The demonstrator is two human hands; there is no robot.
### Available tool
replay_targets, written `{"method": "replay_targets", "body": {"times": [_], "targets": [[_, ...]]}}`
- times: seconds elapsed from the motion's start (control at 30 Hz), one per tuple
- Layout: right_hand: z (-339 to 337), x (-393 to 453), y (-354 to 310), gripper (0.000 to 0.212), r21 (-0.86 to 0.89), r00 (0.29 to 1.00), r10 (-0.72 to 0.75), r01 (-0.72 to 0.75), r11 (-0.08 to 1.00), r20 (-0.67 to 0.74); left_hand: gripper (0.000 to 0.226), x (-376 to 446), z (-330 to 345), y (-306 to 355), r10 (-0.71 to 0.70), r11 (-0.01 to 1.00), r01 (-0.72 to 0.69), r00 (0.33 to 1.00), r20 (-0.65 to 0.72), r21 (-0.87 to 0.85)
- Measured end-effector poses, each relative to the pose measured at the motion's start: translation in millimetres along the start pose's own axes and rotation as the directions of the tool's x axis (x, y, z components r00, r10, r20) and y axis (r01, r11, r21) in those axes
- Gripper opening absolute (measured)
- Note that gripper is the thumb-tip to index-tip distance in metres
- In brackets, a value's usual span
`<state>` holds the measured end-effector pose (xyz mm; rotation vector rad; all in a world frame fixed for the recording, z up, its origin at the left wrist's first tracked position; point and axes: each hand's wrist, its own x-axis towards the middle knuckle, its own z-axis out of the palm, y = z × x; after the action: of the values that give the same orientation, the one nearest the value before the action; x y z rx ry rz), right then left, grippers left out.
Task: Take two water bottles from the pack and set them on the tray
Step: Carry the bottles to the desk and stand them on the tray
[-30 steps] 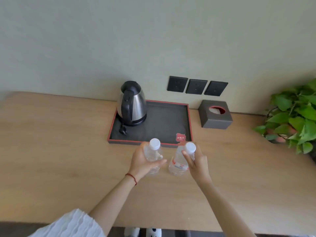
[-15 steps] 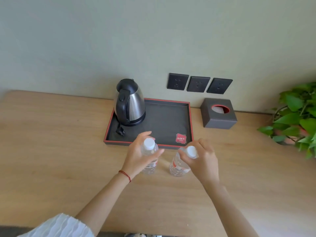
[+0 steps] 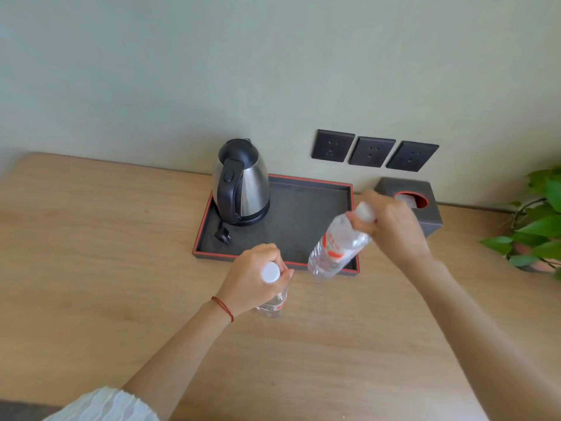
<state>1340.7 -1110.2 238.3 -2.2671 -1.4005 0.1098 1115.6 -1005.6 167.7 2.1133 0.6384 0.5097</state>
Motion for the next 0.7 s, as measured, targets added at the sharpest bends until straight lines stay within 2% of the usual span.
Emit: {"method": "replay_targets", "body": {"times": [0.1, 0.2, 0.43, 0.7], "targets": [[-2, 45, 7, 0.022, 0.031, 1.000, -0.013, 0.014, 0.999, -0.018, 0.024, 2, 0, 3, -0.015, 1.000, 0.015, 1.000, 0.013, 0.004], [5, 82, 11, 0.019, 0.034, 0.999, -0.023, 0.022, 0.999, 0.037, 0.024, 2, -2, 3, -0.029, 1.000, 0.029, 0.999, 0.030, -0.009], [19, 134, 27, 0.022, -0.195, 0.983, 0.030, 0.007, 0.981, 0.184, 0.038, 1, -4, 5, -0.023, 1.000, 0.023, 0.999, 0.026, 0.004], [22, 163, 28, 0.021, -0.252, 0.978, -0.004, 0.058, 0.966, 0.207, 0.038, 1, -6, 9, -0.033, 0.999, 0.032, 0.999, 0.022, 0.024]]}}
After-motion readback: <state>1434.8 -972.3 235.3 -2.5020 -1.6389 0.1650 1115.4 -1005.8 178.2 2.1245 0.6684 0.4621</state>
